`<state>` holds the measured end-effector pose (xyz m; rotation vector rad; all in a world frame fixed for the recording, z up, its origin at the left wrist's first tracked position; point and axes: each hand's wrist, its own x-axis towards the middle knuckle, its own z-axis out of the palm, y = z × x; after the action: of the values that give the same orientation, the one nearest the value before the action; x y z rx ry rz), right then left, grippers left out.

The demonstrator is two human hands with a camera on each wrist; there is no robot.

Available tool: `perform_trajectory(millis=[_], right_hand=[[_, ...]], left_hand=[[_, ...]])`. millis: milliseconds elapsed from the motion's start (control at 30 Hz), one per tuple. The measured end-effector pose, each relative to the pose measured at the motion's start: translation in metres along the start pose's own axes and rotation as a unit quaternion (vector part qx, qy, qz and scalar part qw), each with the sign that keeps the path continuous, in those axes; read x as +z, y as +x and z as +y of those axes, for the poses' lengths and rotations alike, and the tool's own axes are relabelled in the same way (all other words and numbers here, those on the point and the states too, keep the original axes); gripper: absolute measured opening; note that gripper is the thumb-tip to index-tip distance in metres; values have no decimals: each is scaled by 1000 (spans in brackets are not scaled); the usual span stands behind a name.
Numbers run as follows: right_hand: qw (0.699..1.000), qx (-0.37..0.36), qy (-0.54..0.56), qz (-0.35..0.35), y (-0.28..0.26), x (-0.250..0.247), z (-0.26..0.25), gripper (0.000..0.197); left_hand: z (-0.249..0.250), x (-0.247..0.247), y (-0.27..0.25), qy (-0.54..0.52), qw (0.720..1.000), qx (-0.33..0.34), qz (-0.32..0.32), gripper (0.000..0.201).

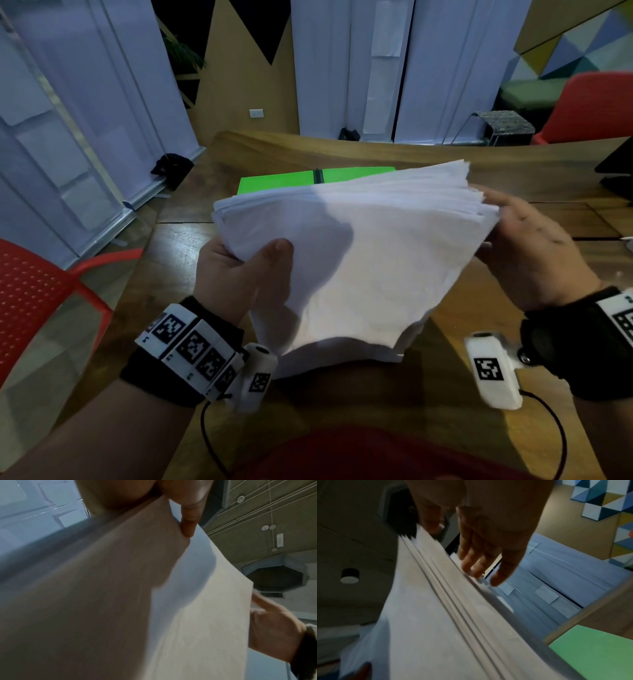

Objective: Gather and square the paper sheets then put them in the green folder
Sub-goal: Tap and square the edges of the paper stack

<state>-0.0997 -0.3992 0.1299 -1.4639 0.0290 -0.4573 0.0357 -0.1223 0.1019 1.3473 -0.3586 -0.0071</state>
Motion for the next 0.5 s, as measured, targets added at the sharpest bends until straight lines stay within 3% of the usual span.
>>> perform_trajectory(millis=[67,100,167,233,333,433,500], right_hand=[[998,31,-19,-55,-4,-12,5,102],[997,38,-31,-67,-6,-14,7,124],[993,33,-64,-89,-6,-8,15,145],[993,25,-73,-90,1,1,23,152],[997,23,-28,-75,14,14,26,136],[997,3,-44,-70,17,29,28,77],[998,-3,-57,-17,14,41,29,58]], left_hand=[[1,0,-1,-23,1000,3,-21,24],[1,0,-1,-34,999,8,-34,25],[3,0,-2,-47,997,24,-64,34],[3,0,-2,-42,994,37,-94,47],[-4,-4,0,-26,994,23,-101,53],[-11,-7,-1,35,996,17,-76,50],[-9,-4,-3,90,995,21,-45,41]])
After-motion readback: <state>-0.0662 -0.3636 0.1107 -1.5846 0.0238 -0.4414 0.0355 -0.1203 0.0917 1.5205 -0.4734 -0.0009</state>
